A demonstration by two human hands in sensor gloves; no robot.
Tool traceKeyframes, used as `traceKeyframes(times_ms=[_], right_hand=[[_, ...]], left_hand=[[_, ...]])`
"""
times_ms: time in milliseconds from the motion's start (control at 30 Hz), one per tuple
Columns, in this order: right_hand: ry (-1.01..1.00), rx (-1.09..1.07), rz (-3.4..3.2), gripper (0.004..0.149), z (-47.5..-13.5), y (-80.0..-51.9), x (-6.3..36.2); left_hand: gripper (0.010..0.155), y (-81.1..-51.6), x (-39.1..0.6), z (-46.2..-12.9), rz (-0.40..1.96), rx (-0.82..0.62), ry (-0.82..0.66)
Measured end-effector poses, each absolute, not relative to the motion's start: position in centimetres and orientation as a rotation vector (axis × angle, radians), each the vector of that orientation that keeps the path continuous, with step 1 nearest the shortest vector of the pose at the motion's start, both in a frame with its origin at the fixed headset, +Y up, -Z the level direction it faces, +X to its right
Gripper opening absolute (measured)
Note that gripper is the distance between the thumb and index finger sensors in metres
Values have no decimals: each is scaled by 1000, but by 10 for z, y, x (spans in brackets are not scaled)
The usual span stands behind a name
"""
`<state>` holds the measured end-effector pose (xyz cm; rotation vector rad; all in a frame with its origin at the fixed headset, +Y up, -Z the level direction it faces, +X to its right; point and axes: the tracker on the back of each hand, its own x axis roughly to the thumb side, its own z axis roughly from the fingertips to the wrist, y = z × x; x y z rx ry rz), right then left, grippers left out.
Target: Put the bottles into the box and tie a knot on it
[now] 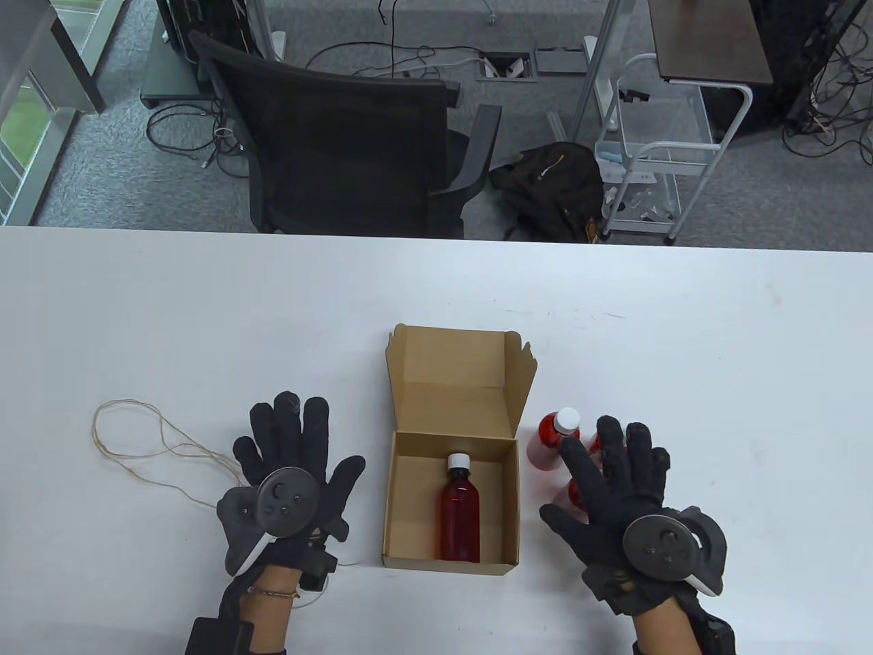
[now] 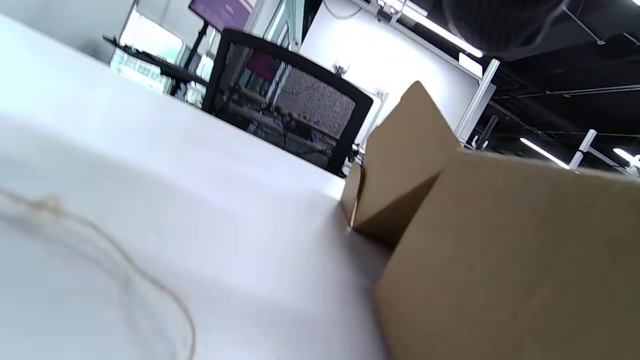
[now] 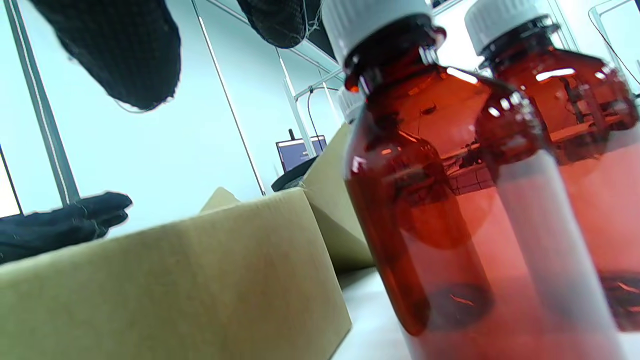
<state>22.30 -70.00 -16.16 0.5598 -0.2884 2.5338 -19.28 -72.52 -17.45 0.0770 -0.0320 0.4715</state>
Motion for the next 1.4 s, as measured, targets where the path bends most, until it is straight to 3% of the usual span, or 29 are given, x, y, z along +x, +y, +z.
traceKeyframes(times_ms=[200,367,433,533,767,1067,1400], right_hand=[[-338,518,2428,86,-162,-698,231],[-511,465,2276,86,-157,-686,250],[-659,435,2203,83,-153,-679,260],[-690,414,2125,71,-151,-675,269],[-381,316,2111,68,-162,-694,266],[-158,212,2095,72,-175,-722,259],[263,271,2119,82,-189,-759,243]], left_hand=[[95,-735,-191,-172,422,84,-73],[95,-738,-188,-170,388,71,-83],[95,-740,-187,-170,388,59,-89],[95,-739,-187,-169,401,64,-91],[95,-739,-188,-165,406,58,-89],[95,-742,-185,-165,397,43,-91],[94,-744,-185,-165,407,24,-87]])
